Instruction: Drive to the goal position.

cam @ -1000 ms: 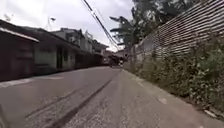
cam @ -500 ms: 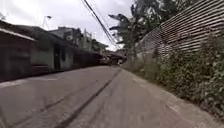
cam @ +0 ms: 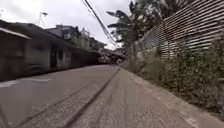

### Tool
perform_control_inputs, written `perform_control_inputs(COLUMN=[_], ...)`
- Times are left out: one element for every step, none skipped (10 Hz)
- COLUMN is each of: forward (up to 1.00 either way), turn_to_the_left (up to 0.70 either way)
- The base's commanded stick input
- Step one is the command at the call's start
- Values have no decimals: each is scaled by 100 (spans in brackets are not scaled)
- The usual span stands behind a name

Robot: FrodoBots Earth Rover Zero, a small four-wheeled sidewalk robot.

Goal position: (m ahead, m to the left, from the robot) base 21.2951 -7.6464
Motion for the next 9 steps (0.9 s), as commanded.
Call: perform_control_inputs(forward=[70,70,70,70,70,70,70,70,70], turn_to_the_left=[1,1,1,1,1,1,1,1,1])
